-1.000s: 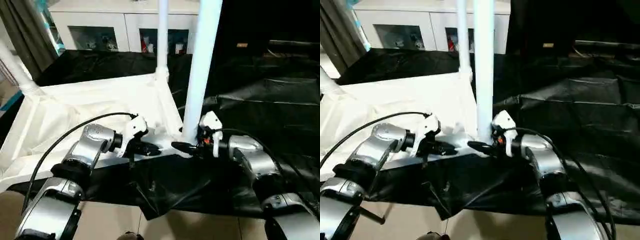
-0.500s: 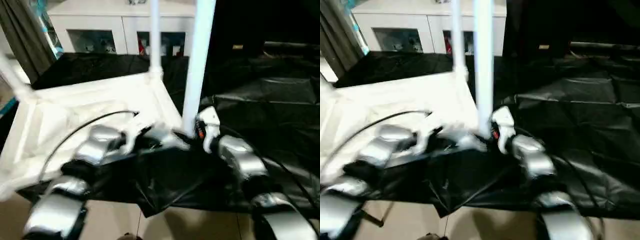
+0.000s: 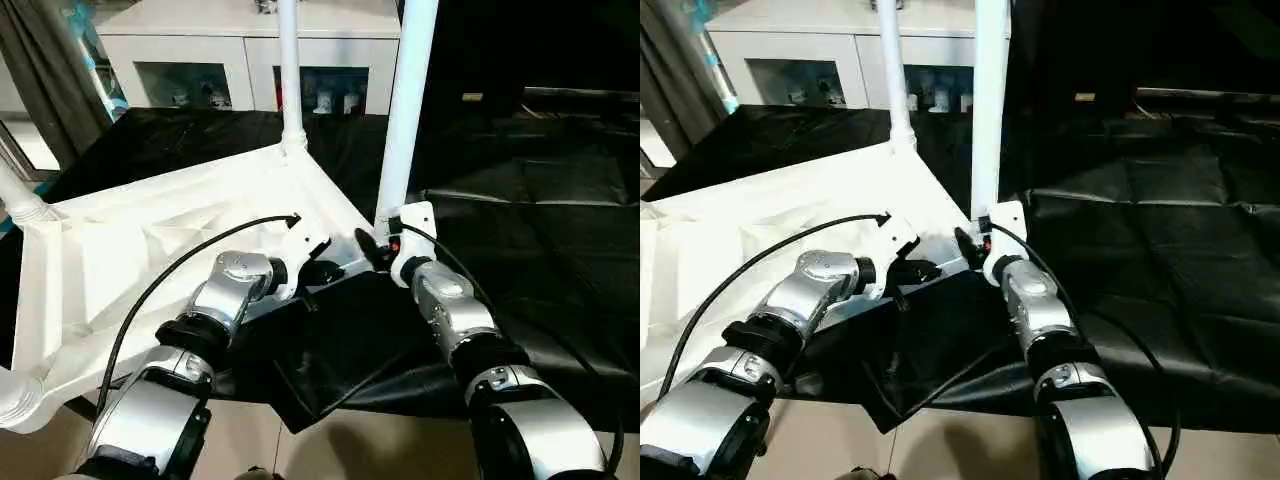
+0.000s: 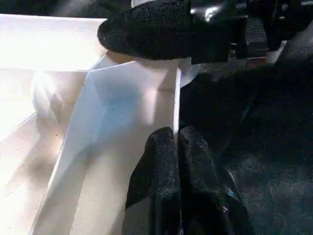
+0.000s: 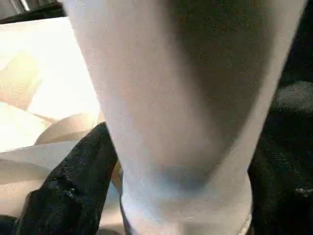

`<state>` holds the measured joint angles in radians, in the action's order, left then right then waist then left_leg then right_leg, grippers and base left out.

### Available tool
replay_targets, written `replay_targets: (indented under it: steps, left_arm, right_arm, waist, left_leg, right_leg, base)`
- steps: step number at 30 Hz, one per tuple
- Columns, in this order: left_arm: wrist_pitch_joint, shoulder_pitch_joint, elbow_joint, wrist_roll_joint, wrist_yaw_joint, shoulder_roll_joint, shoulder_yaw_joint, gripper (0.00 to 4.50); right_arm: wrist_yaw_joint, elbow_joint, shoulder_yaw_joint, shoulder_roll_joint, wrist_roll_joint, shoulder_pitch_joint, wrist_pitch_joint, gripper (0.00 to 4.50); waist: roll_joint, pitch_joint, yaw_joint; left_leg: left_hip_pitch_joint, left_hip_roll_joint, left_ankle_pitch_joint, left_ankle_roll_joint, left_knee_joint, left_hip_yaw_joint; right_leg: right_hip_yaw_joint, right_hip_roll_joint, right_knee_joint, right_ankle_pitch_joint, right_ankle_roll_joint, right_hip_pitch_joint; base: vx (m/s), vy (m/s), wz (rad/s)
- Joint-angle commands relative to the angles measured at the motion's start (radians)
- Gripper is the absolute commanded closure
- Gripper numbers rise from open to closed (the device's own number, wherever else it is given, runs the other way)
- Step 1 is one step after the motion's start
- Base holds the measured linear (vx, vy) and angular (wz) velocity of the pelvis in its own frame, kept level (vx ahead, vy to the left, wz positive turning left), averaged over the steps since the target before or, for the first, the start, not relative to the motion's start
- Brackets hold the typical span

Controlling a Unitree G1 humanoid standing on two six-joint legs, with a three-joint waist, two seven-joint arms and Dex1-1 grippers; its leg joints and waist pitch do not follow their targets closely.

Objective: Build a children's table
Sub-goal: Rotate leg to tighten

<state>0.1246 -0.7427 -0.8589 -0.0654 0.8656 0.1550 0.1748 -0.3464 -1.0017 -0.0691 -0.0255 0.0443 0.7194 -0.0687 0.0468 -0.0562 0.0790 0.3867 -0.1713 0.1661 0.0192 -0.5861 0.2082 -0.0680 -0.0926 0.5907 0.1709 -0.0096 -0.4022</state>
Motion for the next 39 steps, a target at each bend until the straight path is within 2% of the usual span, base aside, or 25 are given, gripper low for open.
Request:
replay_targets:
  steps: [1,2,4,6,8,9,10,13,14,16,18,19,22,26,29,31,34,35,36,37,39]
  left_arm:
    - [-0.024,0.010,0.055,0.039,0.046,-0.023,0.016,4.50]
    - [-0.024,0.015,0.062,0.040,0.060,-0.018,0.019,4.50]
    - [-0.041,0.030,0.074,0.034,0.119,0.015,0.032,4.50]
    - [-0.053,0.040,0.083,0.031,0.168,0.043,0.043,4.50]
    - [-0.064,0.044,0.084,0.033,0.240,0.081,0.054,4.50]
    - [-0.064,0.044,0.084,0.033,0.242,0.081,0.054,4.50]
    - [-0.065,0.045,0.085,0.033,0.270,0.095,0.057,4.50]
    - [-0.061,0.046,0.094,0.032,0.311,0.116,0.062,4.50]
    - [-0.060,0.046,0.097,0.029,0.343,0.134,0.066,4.50]
    - [-0.065,0.043,0.094,0.028,0.361,0.146,0.066,4.50]
    - [-0.069,0.039,0.086,0.029,0.373,0.153,0.066,4.50]
    - [-0.070,0.038,0.085,0.030,0.375,0.154,0.066,4.50]
    - [-0.071,0.034,0.079,0.035,0.387,0.161,0.068,4.50]
    - [-0.071,0.033,0.076,0.036,0.386,0.159,0.065,4.50]
    - [-0.074,0.029,0.069,0.033,0.366,0.150,0.061,4.50]
    - [-0.070,0.020,0.054,0.021,0.308,0.132,0.055,4.50]
    - [-0.056,0.010,0.040,0.012,0.263,0.120,0.049,4.50]
    - [-0.044,-0.022,-0.007,0.003,0.135,0.073,0.029,4.50]
    - [-0.042,-0.025,-0.012,0.001,0.120,0.066,0.027,4.50]
    - [-0.040,-0.038,-0.031,-0.003,0.067,0.045,0.020,4.50]
    - [-0.033,-0.051,-0.049,-0.007,0.014,0.019,0.014,4.50]
  right_arm:
    - [-0.183,-0.007,0.105,0.058,-0.008,-0.001,0.012,0.81]
    - [-0.205,-0.003,0.107,0.052,-0.008,-0.002,0.011,0.81]
    - [-0.284,0.023,0.120,0.014,-0.008,-0.013,-0.001,0.81]
    - [-0.369,0.054,0.126,-0.017,0.007,-0.026,0.003,0.81]
    - [-0.507,0.126,0.143,-0.072,0.034,-0.056,0.023,0.81]
    - [-0.509,0.127,0.143,-0.073,0.035,-0.057,0.023,0.81]
    - [-0.557,0.154,0.150,-0.095,0.040,-0.068,0.031,0.81]
    - [-0.627,0.198,0.156,-0.134,0.050,-0.087,0.048,0.81]
    - [-0.680,0.227,0.158,-0.166,0.060,-0.099,0.063,1.04]
    - [-0.720,0.252,0.158,-0.191,0.069,-0.109,0.080,1.13]
    - [-0.739,0.267,0.163,-0.212,0.066,-0.115,0.088,1.28]
    - [-0.741,0.269,0.164,-0.215,0.066,-0.116,0.089,1.54]
    - [-0.765,0.288,0.167,-0.228,0.063,-0.123,0.103,1.70]
    - [-0.772,0.299,0.171,-0.227,0.066,-0.126,0.116,1.78]
    - [-0.750,0.298,0.170,-0.216,0.062,-0.128,0.117,1.80]
    - [-0.660,0.268,0.158,-0.190,0.043,-0.123,0.109,1.81]
    - [-0.580,0.240,0.154,-0.173,0.020,-0.116,0.092,1.81]
    - [-0.358,0.156,0.126,-0.117,-0.012,-0.089,0.106,1.81]
    - [-0.330,0.145,0.121,-0.109,-0.015,-0.085,0.108,1.81]
    - [-0.235,0.112,0.104,-0.082,-0.020,-0.073,0.118,1.81]
    - [-0.150,0.081,0.082,-0.046,-0.012,-0.059,0.135,1.81]
  waist:
    - [-0.025,0.064,-0.002]
    - [-0.023,0.065,-0.004]
    - [-0.024,0.065,-0.006]
    - [-0.024,0.067,-0.008]
    - [-0.011,0.071,-0.006]
    - [-0.014,0.071,-0.006]
    - [-0.014,0.077,-0.007]
    - [-0.015,0.076,-0.005]
    - [-0.013,0.076,-0.002]
    - [-0.013,0.074,0.003]
    - [-0.010,0.072,0.011]
    - [-0.011,0.072,0.012]
    - [-0.011,0.070,0.012]
    - [-0.013,0.074,0.012]
    - [-0.013,0.074,0.013]
    - [-0.013,0.072,0.012]
    - [-0.014,0.067,0.008]
    - [-0.015,0.065,0.005]
    - [-0.010,0.060,-0.004]
    - [-0.012,0.060,-0.010]
    - [-0.010,0.058,-0.015]
  left_leg:
    - [-0.020,-0.062,0.317,-0.022,0.079,-0.039]
    - [-0.017,-0.063,0.297,-0.031,0.079,-0.038]
    - [-0.019,-0.062,0.288,-0.039,0.076,-0.035]
    - [-0.015,-0.062,0.267,-0.054,0.073,-0.032]
    - [-0.016,-0.064,0.236,-0.062,0.070,-0.032]
    - [-0.016,-0.064,0.231,-0.070,0.069,-0.030]
    - [-0.015,-0.065,0.189,-0.087,0.064,-0.029]
    - [-0.015,-0.064,0.162,-0.110,0.059,-0.026]
    - [-0.016,-0.065,0.164,-0.113,0.058,-0.026]
    - [-0.017,-0.065,0.177,-0.109,0.059,-0.026]
    - [-0.023,-0.069,0.216,-0.083,0.063,-0.027]
    - [-0.023,-0.069,0.221,-0.075,0.064,-0.028]
    - [-0.027,-0.069,0.258,-0.044,0.068,-0.029]
    - [-0.022,-0.068,0.219,-0.054,0.065,-0.029]
    - [-0.021,-0.067,0.211,-0.060,0.064,-0.028]
    - [-0.021,-0.067,0.218,-0.055,0.065,-0.029]
    - [-0.025,-0.066,0.269,-0.031,0.069,-0.031]
    - [-0.028,-0.065,0.286,-0.018,0.070,-0.031]
    - [-0.032,-0.063,0.326,0.007,0.075,-0.036]
    - [-0.037,-0.062,0.361,0.031,0.078,-0.042]
    - [-0.036,-0.061,0.386,0.034,0.079,-0.041]
  right_leg:
    - [0.045,-0.078,-0.085,0.400,-0.171,0.035]
    - [0.044,-0.076,-0.081,0.374,-0.177,0.037]
    - [0.044,-0.073,-0.078,0.347,-0.190,0.036]
    - [0.043,-0.072,-0.073,0.316,-0.202,0.040]
    - [0.043,-0.069,-0.065,0.265,-0.216,0.041]
    - [0.042,-0.066,-0.066,0.242,-0.220,0.041]
    - [0.041,-0.064,-0.050,0.140,-0.256,0.044]
    - [0.039,-0.064,-0.047,0.086,-0.281,0.046]
    - [0.039,-0.067,-0.048,0.097,-0.283,0.045]
    - [0.039,-0.066,-0.052,0.129,-0.279,0.045]
    - [0.041,-0.068,-0.057,0.189,-0.267,0.040]
    - [0.041,-0.067,-0.058,0.199,-0.264,0.041]
    - [0.044,-0.068,-0.061,0.239,-0.255,0.038]
    - [0.043,-0.068,-0.054,0.184,-0.261,0.041]
    - [0.042,-0.069,-0.054,0.177,-0.264,0.042]
    - [0.042,-0.069,-0.057,0.201,-0.259,0.040]
    - [0.043,-0.072,-0.068,0.296,-0.238,0.037]
    - [0.044,-0.072,-0.072,0.338,-0.225,0.033]
    - [0.043,-0.073,-0.080,0.403,-0.211,0.027]
    - [0.042,-0.073,-0.084,0.456,-0.190,0.027]
    - [0.044,-0.073,-0.092,0.471,-0.175,0.025]
  base:
    - [0.000,0.000,0.00]
    - [0.000,0.000,0.00]
    - [0.000,0.000,0.00]
    - [0.000,0.000,0.00]
    - [0.000,0.000,0.00]
    - [0.000,0.000,0.00]
    - [0.000,0.000,0.00]
    - [0.000,0.000,0.00]
    - [0.000,0.000,0.00]
    - [0.000,0.000,0.00]
    - [0.000,0.000,0.00]
    - [0.000,0.000,0.00]
    - [0.000,0.000,0.00]
    - [0.000,0.000,0.00]
    - [0.000,0.000,0.00]
    - [0.000,0.000,0.00]
    - [0.000,0.000,0.00]
    - [0.000,0.000,0.00]
    - [0.000,0.000,0.00]
    - [0.000,0.000,0.00]
    - [0.000,0.000,0.00]
